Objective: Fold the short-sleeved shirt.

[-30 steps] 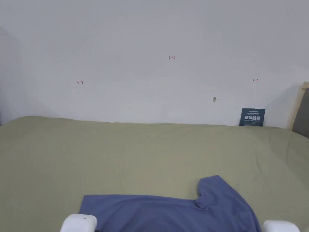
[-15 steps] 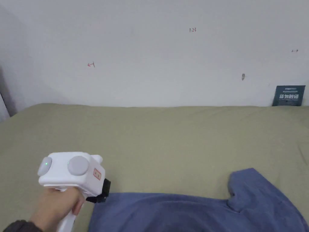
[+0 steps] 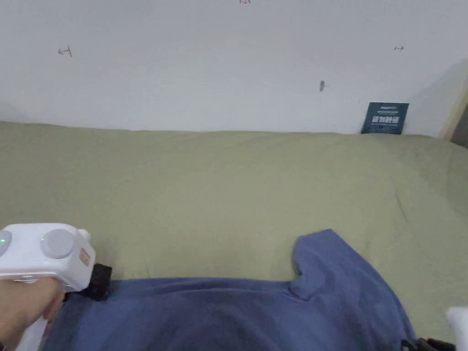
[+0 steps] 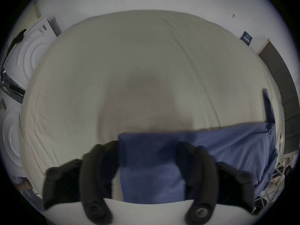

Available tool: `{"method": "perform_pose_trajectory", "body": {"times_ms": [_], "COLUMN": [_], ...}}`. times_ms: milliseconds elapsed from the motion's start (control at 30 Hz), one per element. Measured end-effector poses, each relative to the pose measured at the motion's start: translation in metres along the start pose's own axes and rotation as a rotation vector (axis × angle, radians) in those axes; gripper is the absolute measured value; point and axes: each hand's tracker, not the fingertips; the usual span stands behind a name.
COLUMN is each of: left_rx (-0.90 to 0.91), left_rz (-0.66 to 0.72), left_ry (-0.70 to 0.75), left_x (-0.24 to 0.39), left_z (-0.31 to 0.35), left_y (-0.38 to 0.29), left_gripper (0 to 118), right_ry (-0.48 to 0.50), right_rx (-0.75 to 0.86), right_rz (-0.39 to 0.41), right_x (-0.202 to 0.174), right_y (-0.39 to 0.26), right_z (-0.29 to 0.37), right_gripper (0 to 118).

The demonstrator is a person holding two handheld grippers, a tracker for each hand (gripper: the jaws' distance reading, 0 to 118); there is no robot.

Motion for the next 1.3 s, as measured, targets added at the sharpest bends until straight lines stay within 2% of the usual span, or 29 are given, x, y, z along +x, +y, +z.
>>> {"method": "perform_pose_trajectory", "body": {"times_ms": [33, 67, 100, 133, 200, 233, 300, 400, 433, 467, 500, 533, 600, 633, 667, 700, 767, 833, 900, 933, 1033, 1300], "left_rx": [0.034, 0.054, 0.066, 0.057, 0.035, 0.035, 0.03, 0.03, 0.026, 0.018, 0.016, 0.013, 0.006, 0.006, 0.006, 0.005, 0.004, 0.006, 0.012, 0.019, 0.034, 0.127], "left_rz": [0.0, -0.004, -0.003, 0.004, -0.029, -0.031, -0.023, -0.025, -0.027, -0.031, -0.031, -0.028, -0.029, -0.03, -0.031, -0.03, -0.033, -0.03, -0.038, -0.044, -0.07, -0.18], "left_ry": [-0.029, -0.042, -0.082, -0.063, -0.067, -0.061, -0.067, -0.063, -0.062, -0.063, -0.061, -0.06, -0.06, -0.061, -0.063, -0.065, -0.071, -0.08, -0.085, -0.085, -0.096, -0.12], "left_x": [0.0, 0.004, 0.005, 0.006, 0.011, 0.012, 0.011, 0.014, 0.014, 0.013, 0.014, 0.014, 0.014, 0.014, 0.013, 0.013, 0.01, 0.008, 0.008, 0.009, 0.012, 0.007], "left_z": [0.005, 0.014, 0.017, 0.017, 0.019, 0.02, 0.021, 0.022, 0.023, 0.019, 0.018, 0.018, 0.014, 0.014, 0.014, 0.015, 0.015, 0.018, 0.02, 0.022, 0.028, 0.074], "left_y": [-0.002, -0.006, -0.009, -0.012, -0.016, -0.019, -0.022, -0.021, -0.021, -0.016, -0.016, -0.016, -0.014, -0.014, -0.014, -0.014, -0.012, -0.012, -0.013, -0.014, -0.019, -0.042], "left_gripper": [2, 2, 2, 2, 2, 2, 2, 2, 2, 2, 2, 2, 2, 2, 2, 2, 2, 2, 2, 2, 2, 2], "right_ry": [0.009, 0.005, -0.001, 0.012, 0.053, 0.05, 0.038, -0.061, -0.087, -0.06, -0.041, -0.027, -0.011, -0.025, -0.018, -0.002, -0.015, -0.009, -0.012, 0.006, 0.023, 0.118], "right_rx": [0.005, 0.002, -0.004, -0.028, -0.089, -0.178, -0.324, -0.428, -0.446, -0.446, -0.477, -0.507, -0.548, -0.552, -0.553, -0.562, -0.555, -0.538, -0.455, -0.446, -0.393, -0.27], "right_rz": [0.013, 0.013, 0.015, 0.023, 0.002, -0.034, -0.048, 0.04, 0.048, 0.04, 0.028, 0.009, 0.01, 0.017, 0.023, 0.018, 0.007, 0.029, 0.032, 0.01, 0.063, 0.076], "right_x": [0.005, 0.01, 0.018, 0.029, 0.05, 0.063, 0.08, 0.087, 0.086, 0.086, 0.081, 0.08, 0.078, 0.075, 0.074, 0.075, 0.072, 0.069, 0.067, 0.065, 0.061, 0.056], "right_y": [0.01, 0.02, 0.034, 0.049, 0.074, 0.09, 0.111, 0.131, 0.134, 0.135, 0.135, 0.134, 0.131, 0.129, 0.127, 0.125, 0.127, 0.131, 0.14, 0.143, 0.138, 0.128], "right_z": [-0.011, -0.022, -0.039, -0.062, -0.104, -0.131, -0.177, -0.222, -0.233, -0.239, -0.246, -0.254, -0.268, -0.271, -0.273, -0.275, -0.27, -0.259, -0.245, -0.239, -0.22, -0.137], "right_gripper": [57, 100, 113, 113, 107, 107, 107, 107, 106, 104, 95, 82, 78, 71, 43, 2, 2, 2, 2, 2, 2, 2]}}
